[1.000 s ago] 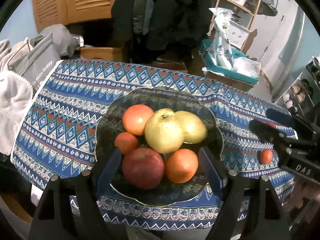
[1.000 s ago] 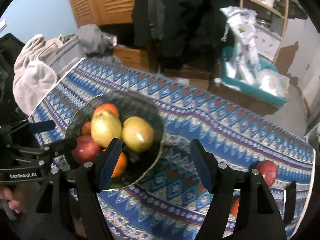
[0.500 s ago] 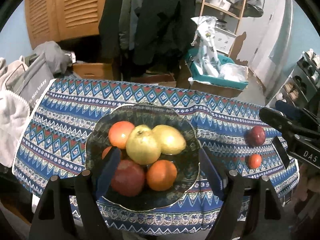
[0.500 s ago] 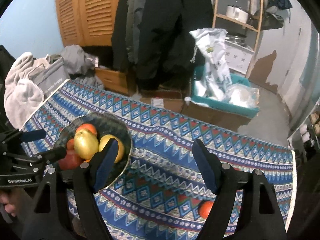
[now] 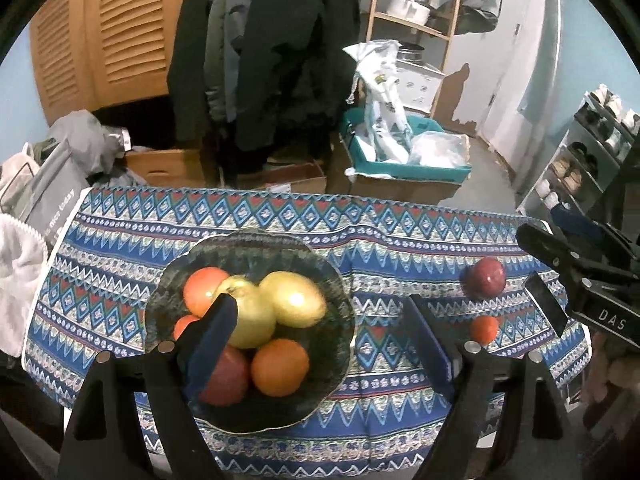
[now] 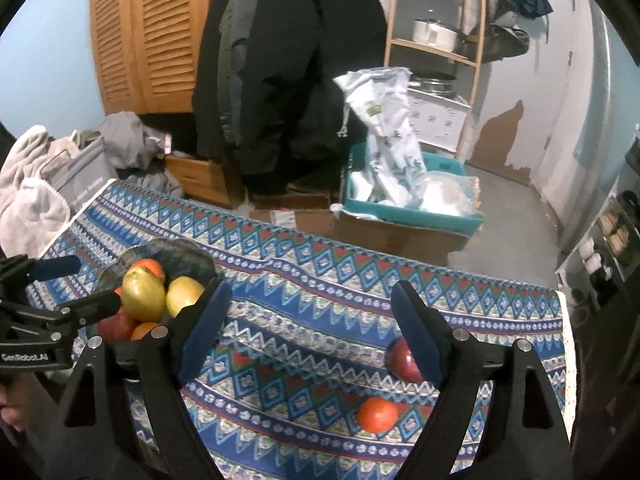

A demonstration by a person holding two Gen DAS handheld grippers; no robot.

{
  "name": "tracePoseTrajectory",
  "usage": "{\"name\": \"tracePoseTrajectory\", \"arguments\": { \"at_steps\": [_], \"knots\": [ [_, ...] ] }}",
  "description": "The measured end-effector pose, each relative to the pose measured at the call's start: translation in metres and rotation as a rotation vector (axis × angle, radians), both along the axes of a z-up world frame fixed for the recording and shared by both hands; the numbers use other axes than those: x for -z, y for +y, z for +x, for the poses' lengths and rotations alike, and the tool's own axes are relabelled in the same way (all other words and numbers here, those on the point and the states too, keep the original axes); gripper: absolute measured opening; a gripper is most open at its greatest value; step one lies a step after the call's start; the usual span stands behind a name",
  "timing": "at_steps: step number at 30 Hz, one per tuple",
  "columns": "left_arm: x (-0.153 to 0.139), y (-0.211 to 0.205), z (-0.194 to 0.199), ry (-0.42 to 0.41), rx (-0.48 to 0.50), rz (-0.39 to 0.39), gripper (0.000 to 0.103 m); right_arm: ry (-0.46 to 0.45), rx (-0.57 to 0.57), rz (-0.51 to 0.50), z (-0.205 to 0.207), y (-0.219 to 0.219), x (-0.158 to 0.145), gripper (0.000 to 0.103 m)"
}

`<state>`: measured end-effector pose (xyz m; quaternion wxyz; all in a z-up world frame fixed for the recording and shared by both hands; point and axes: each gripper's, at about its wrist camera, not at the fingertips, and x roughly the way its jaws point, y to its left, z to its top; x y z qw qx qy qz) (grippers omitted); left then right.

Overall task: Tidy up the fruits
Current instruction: 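Move right tool toward the red apple while left tool approaches the small orange, then close right tool on the red apple while left tool grasps the small orange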

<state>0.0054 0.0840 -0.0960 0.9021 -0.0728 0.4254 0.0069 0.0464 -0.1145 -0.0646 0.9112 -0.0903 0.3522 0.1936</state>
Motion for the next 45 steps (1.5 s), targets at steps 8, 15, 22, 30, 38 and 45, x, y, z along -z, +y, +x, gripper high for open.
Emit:
{"name": "tracePoseTrajectory", "arguments": {
  "at_steps": [8, 15, 22, 30, 38, 45],
  "knots": [
    [-0.006, -0.024, 0.011, -0.004, 0.028, 0.001, 0.086, -0.003, 0.063, 0.002, 0.002, -0.036, 0.001, 0.085],
    [-0.007, -0.048, 0.022, 0.002, 0.06, 0.013, 0.086, 0.008, 0.121, 0.005, 0.005, -0.067, 0.005, 0.086],
    [-0.006, -0.069, 0.034, 0.009, 0.084, 0.03, 0.086, 0.02, 0.164, 0.017, 0.009, -0.09, 0.011, 0.086],
    [0.004, -0.091, 0.051, 0.028, 0.108, 0.051, 0.086, 0.078, 0.199, 0.005, 0.02, -0.11, 0.035, 0.086],
    [0.033, -0.11, 0.078, 0.094, 0.118, 0.072, 0.086, 0.193, 0.214, 0.017, 0.045, -0.118, 0.075, 0.086],
    [0.062, -0.109, 0.1, 0.156, 0.096, 0.05, 0.086, 0.323, 0.214, 0.055, 0.075, -0.117, 0.118, 0.086]
  ]
}}
